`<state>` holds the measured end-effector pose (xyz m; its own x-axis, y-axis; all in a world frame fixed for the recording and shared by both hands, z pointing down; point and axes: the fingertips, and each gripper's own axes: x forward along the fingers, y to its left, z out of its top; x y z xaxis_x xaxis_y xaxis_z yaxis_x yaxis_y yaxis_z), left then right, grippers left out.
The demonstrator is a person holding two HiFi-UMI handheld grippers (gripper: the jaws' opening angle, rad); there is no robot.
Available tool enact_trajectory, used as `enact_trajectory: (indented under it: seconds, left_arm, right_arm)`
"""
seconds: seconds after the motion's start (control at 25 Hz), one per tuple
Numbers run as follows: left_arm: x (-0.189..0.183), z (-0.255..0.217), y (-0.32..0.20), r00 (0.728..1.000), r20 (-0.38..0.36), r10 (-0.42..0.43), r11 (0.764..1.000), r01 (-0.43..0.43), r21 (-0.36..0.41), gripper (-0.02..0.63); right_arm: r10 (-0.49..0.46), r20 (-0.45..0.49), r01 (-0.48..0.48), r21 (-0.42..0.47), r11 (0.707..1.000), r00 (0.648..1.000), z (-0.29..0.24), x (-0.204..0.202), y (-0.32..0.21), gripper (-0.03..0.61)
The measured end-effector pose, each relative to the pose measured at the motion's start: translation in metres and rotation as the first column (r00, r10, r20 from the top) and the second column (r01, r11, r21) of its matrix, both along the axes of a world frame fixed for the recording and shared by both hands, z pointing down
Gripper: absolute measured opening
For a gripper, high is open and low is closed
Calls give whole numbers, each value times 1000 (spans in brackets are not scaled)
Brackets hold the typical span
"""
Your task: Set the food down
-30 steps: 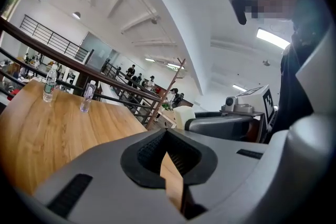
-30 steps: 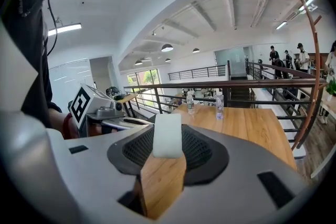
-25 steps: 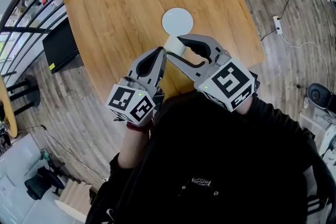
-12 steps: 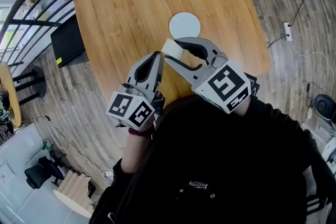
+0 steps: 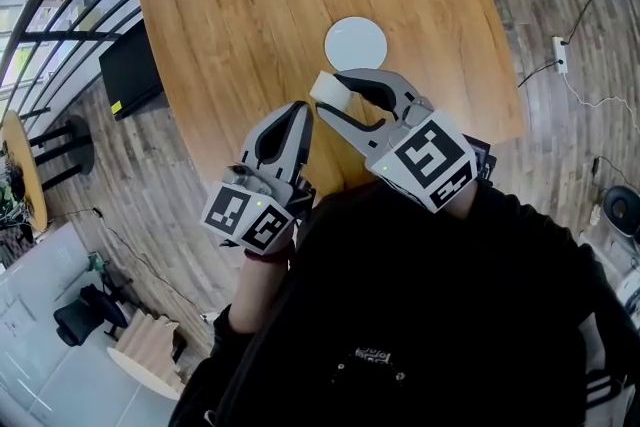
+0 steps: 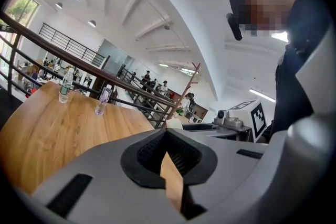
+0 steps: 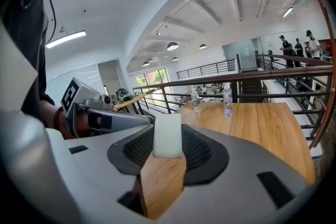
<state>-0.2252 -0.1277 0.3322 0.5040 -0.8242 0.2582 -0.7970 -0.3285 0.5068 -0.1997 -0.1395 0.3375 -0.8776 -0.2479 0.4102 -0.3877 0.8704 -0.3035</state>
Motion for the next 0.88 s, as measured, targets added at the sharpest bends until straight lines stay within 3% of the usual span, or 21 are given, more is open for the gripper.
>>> enact_trajectory:
  seconds: [0.88]
  left_arm:
    - [1,31,-14,998,47,-34,991,40,-127,5]
  right_arm:
    - [2,-14,-2,-35,999,1000,51,-5,-32,173]
